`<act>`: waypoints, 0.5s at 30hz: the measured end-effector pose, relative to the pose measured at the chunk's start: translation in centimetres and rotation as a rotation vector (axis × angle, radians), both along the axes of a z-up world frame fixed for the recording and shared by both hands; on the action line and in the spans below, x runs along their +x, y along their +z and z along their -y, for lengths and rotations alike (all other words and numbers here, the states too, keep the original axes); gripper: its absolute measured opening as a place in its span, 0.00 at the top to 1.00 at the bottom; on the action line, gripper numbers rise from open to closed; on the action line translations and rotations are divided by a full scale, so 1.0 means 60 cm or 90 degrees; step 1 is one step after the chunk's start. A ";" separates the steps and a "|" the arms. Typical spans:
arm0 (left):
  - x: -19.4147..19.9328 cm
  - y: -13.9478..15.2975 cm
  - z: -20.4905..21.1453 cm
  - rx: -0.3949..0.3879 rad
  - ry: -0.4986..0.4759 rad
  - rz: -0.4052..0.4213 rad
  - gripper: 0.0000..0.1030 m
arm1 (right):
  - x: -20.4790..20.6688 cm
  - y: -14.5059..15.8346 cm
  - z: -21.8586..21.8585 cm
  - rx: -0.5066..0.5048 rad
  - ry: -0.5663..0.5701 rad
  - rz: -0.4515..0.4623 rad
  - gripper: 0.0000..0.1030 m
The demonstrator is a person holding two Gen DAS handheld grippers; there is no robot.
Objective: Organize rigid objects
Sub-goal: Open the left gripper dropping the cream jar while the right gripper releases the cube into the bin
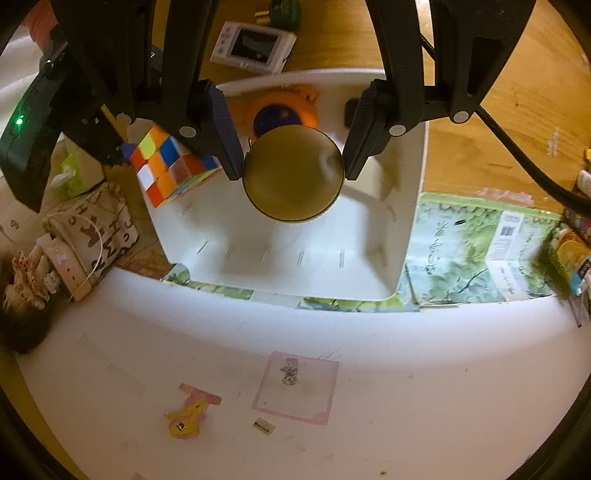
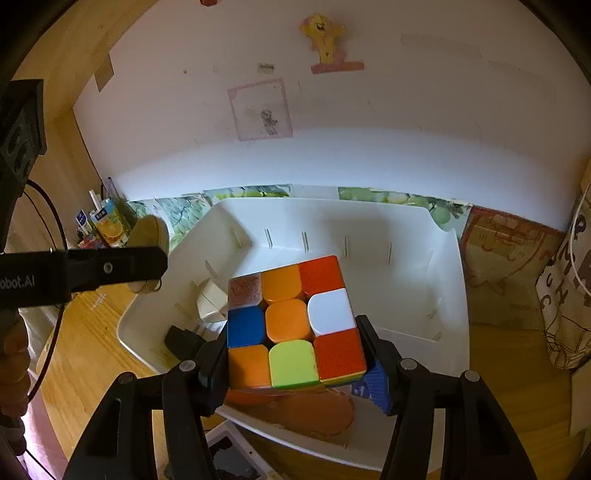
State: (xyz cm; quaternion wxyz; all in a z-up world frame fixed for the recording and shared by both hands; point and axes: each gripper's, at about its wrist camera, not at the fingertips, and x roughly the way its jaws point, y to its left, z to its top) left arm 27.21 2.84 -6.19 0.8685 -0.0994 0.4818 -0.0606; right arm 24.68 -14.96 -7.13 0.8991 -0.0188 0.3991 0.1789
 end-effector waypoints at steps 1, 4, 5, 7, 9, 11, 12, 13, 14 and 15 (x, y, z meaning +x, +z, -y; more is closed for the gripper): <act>0.002 -0.003 0.001 -0.007 -0.001 0.006 0.43 | 0.001 -0.003 0.002 0.000 0.001 0.000 0.41; 0.006 -0.010 0.005 -0.023 -0.005 0.022 0.42 | 0.002 -0.005 0.007 0.008 0.000 0.007 0.38; 0.007 -0.012 0.006 -0.027 -0.005 0.028 0.42 | 0.001 -0.002 0.009 0.012 -0.002 0.018 0.35; 0.009 -0.014 0.008 -0.034 -0.004 0.033 0.42 | -0.001 0.003 0.011 0.017 0.000 0.031 0.26; 0.011 -0.015 0.006 -0.040 -0.003 0.034 0.38 | -0.004 0.008 0.010 0.015 0.006 0.041 0.25; 0.010 -0.011 0.004 -0.044 0.005 0.043 0.28 | -0.006 0.010 0.010 0.013 0.006 0.040 0.24; 0.008 -0.009 0.002 -0.045 0.007 0.049 0.27 | -0.007 0.012 0.011 0.014 0.003 0.038 0.22; 0.007 -0.005 0.001 -0.046 0.009 0.058 0.26 | -0.009 0.014 0.013 0.019 -0.001 0.038 0.22; 0.005 -0.001 -0.001 -0.046 0.010 0.066 0.26 | -0.011 0.016 0.015 0.024 -0.005 0.037 0.22; 0.005 0.003 -0.002 -0.044 0.009 0.070 0.26 | -0.012 0.018 0.016 0.026 -0.008 0.036 0.22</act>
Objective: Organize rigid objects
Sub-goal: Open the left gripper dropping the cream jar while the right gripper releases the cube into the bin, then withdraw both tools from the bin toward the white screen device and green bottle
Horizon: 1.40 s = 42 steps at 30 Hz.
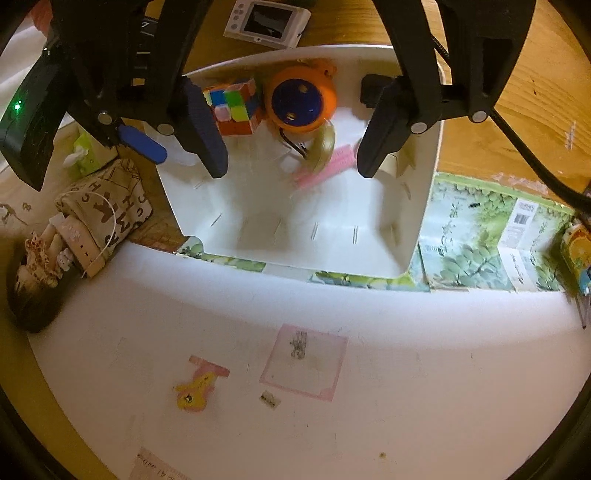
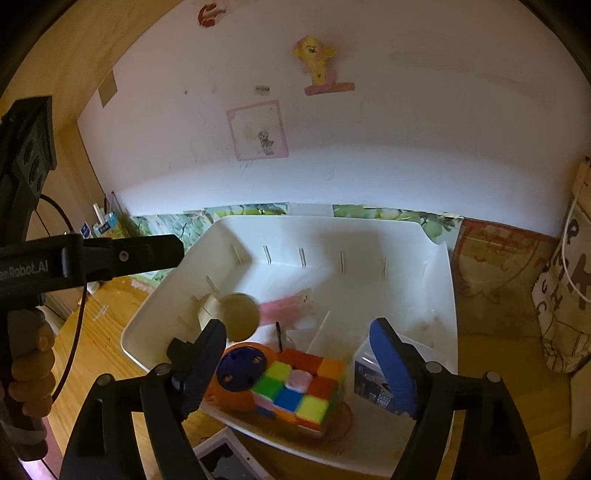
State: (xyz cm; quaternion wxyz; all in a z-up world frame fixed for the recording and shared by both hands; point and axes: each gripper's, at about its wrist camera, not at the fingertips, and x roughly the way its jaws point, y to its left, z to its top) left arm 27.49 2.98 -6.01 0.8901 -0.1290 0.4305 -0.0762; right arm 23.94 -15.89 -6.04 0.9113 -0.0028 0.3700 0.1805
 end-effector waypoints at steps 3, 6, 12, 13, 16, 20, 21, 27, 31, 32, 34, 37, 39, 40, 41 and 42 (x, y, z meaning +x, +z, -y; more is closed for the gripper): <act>-0.005 0.012 -0.005 0.010 0.002 0.008 0.26 | -0.008 0.010 0.002 0.006 -0.008 -0.007 0.21; -0.021 0.027 -0.010 0.012 0.013 0.029 0.23 | -0.018 0.022 0.006 0.018 -0.011 -0.010 0.20; -0.064 0.052 -0.020 0.013 0.035 0.067 0.23 | -0.038 0.042 0.012 0.045 -0.022 -0.039 0.19; -0.073 0.056 -0.021 0.014 0.037 0.071 0.23 | -0.042 0.044 0.012 0.048 -0.023 -0.042 0.19; -0.096 0.064 -0.025 0.013 0.044 0.081 0.23 | -0.056 0.052 0.014 0.062 -0.029 -0.059 0.19; -0.136 0.076 -0.029 0.016 0.053 0.103 0.23 | -0.071 0.058 0.016 0.075 -0.032 -0.079 0.17; -0.144 0.079 -0.030 0.016 0.055 0.108 0.23 | -0.075 0.059 0.017 0.083 -0.031 -0.086 0.17; -0.202 0.093 -0.028 0.035 0.061 0.139 0.23 | -0.096 0.060 0.024 0.124 -0.043 -0.130 0.17; -0.233 0.088 -0.024 0.042 0.064 0.139 0.23 | -0.107 0.056 0.023 0.133 -0.055 -0.166 0.17; -0.241 0.085 -0.024 0.041 0.066 0.137 0.23 | -0.110 0.055 0.021 0.129 -0.057 -0.173 0.17; -0.252 0.079 -0.022 0.039 0.069 0.130 0.23 | -0.115 0.050 0.017 0.123 -0.057 -0.185 0.17; -0.271 0.065 -0.019 0.037 0.074 0.113 0.23 | -0.120 0.039 0.015 0.125 -0.061 -0.210 0.17; -0.279 0.054 -0.015 0.039 0.075 0.097 0.23 | -0.123 0.028 0.014 0.129 -0.064 -0.233 0.17; -0.283 0.049 -0.013 0.040 0.076 0.091 0.23 | -0.123 0.024 0.014 0.131 -0.066 -0.244 0.17; -0.288 0.043 -0.011 0.042 0.078 0.083 0.23 | -0.123 0.018 0.015 0.135 -0.068 -0.255 0.17; -0.293 0.037 -0.008 0.045 0.079 0.075 0.23 | -0.123 0.012 0.016 0.139 -0.072 -0.268 0.17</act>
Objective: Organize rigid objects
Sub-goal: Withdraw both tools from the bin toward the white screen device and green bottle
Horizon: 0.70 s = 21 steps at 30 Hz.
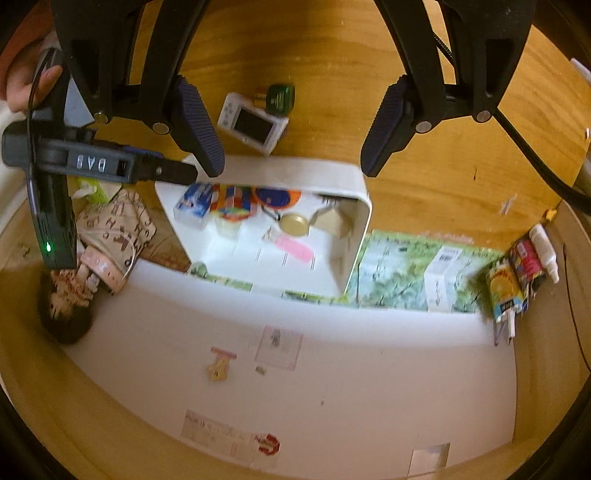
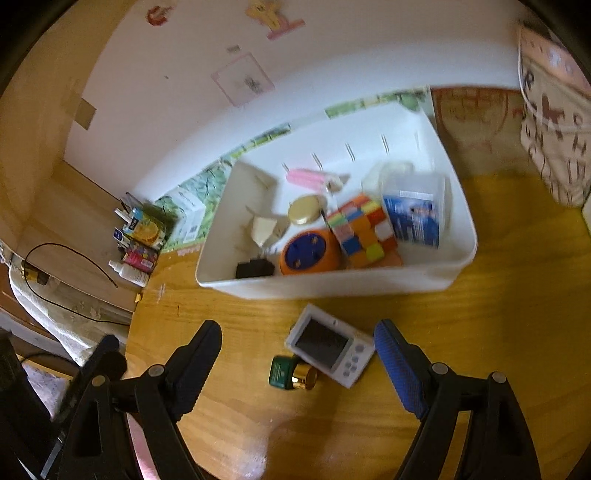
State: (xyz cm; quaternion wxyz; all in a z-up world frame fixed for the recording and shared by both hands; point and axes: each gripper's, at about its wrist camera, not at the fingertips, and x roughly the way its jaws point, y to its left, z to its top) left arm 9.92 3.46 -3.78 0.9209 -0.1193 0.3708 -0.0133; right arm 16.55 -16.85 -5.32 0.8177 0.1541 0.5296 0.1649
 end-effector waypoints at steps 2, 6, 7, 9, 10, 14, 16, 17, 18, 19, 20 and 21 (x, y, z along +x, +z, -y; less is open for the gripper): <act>-0.007 -0.009 0.004 0.006 0.001 -0.012 0.23 | -0.001 -0.012 0.002 0.008 -0.007 -0.025 0.17; -0.018 -0.029 0.012 0.014 -0.001 -0.034 0.23 | -0.001 -0.037 0.008 0.039 -0.020 -0.079 0.15; -0.020 -0.033 0.014 0.016 -0.002 -0.039 0.23 | -0.001 -0.043 0.009 0.044 -0.025 -0.092 0.10; -0.023 -0.045 0.017 0.019 -0.002 -0.054 0.23 | -0.001 -0.055 0.013 0.055 -0.041 -0.115 0.03; -0.023 -0.049 0.018 0.021 -0.002 -0.061 0.23 | -0.001 -0.060 0.015 0.061 -0.048 -0.124 0.03; -0.019 -0.078 0.019 0.011 -0.009 -0.113 0.23 | 0.004 -0.081 0.020 0.079 -0.069 -0.162 0.03; -0.017 -0.090 0.020 0.008 -0.018 -0.133 0.23 | 0.008 -0.092 0.021 0.084 -0.078 -0.181 0.03; -0.015 -0.096 0.021 0.009 -0.024 -0.143 0.23 | 0.010 -0.097 0.020 0.087 -0.082 -0.191 0.02; -0.013 -0.102 0.022 0.012 -0.031 -0.153 0.23 | 0.011 -0.102 0.020 0.088 -0.085 -0.199 0.02; -0.010 -0.108 0.024 0.014 -0.040 -0.164 0.23 | 0.013 -0.109 0.020 0.089 -0.090 -0.212 0.02; -0.008 -0.114 0.026 0.015 -0.048 -0.176 0.23 | 0.016 -0.116 0.020 0.093 -0.096 -0.223 0.02; -0.004 -0.122 0.029 0.015 -0.057 -0.189 0.23 | 0.019 -0.123 0.020 0.096 -0.102 -0.233 0.02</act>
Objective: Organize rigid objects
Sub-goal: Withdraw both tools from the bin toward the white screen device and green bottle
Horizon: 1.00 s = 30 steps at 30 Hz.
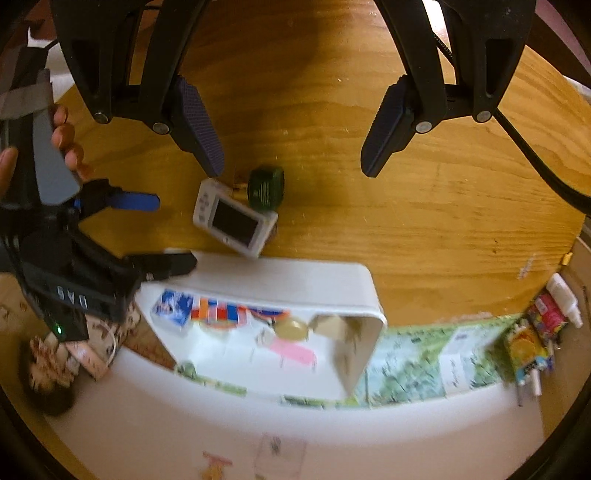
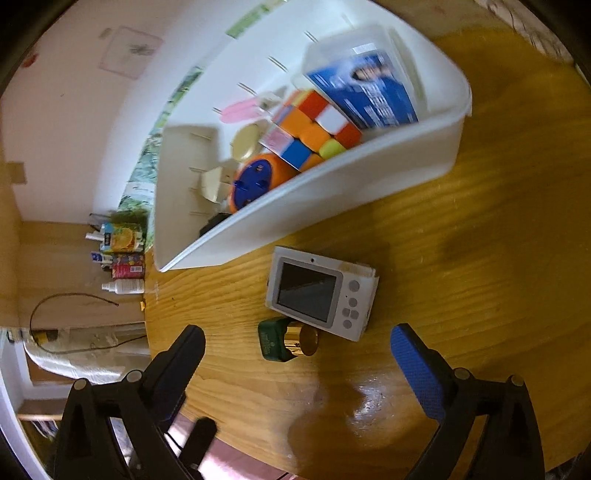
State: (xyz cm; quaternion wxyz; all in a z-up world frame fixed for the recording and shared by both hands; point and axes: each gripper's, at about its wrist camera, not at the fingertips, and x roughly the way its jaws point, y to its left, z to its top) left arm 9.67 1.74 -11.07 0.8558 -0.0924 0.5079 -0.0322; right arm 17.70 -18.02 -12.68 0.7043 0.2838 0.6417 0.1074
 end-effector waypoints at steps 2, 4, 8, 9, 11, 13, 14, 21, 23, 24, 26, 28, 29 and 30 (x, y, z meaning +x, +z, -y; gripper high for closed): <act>0.008 -0.013 0.004 -0.005 -0.015 -0.024 0.22 | 0.006 -0.011 -0.002 0.003 -0.008 -0.018 0.02; 0.017 -0.023 0.008 -0.008 -0.027 -0.041 0.21 | 0.012 -0.023 -0.004 0.004 -0.017 -0.034 0.02; 0.037 -0.042 0.021 -0.012 -0.061 -0.060 0.21 | 0.026 -0.041 -0.004 -0.003 -0.035 -0.056 0.02; 0.043 -0.047 0.024 -0.011 -0.067 -0.064 0.21 | 0.031 -0.045 -0.005 -0.007 -0.039 -0.060 0.02; 0.056 -0.057 0.030 -0.013 -0.080 -0.074 0.21 | 0.039 -0.052 -0.008 -0.016 -0.039 -0.065 0.02; 0.064 -0.065 0.035 -0.017 -0.091 -0.079 0.21 | 0.047 -0.056 -0.012 -0.024 -0.037 -0.067 0.02; 0.069 -0.070 0.037 -0.018 -0.096 -0.081 0.21 | 0.049 -0.057 -0.013 -0.028 -0.035 -0.067 0.02; 0.100 -0.096 0.051 -0.022 -0.127 -0.097 0.21 | 0.065 -0.063 -0.024 -0.061 -0.019 -0.074 0.02; 0.105 -0.099 0.051 -0.027 -0.133 -0.097 0.21 | 0.067 -0.067 -0.024 -0.067 -0.018 -0.081 0.02; 0.108 -0.100 0.052 -0.032 -0.136 -0.098 0.21 | 0.068 -0.069 -0.024 -0.068 -0.018 -0.083 0.02; 0.113 -0.100 0.052 -0.038 -0.141 -0.099 0.21 | 0.070 -0.075 -0.026 -0.075 -0.017 -0.090 0.02; 0.118 -0.102 0.052 -0.039 -0.141 -0.101 0.22 | 0.070 -0.078 -0.028 -0.080 -0.016 -0.093 0.02; 0.121 -0.104 0.052 -0.042 -0.143 -0.106 0.22 | 0.070 -0.079 -0.030 -0.085 -0.015 -0.095 0.02; 0.122 -0.104 0.051 -0.047 -0.143 -0.106 0.23 | 0.071 -0.081 -0.031 -0.091 -0.014 -0.098 0.02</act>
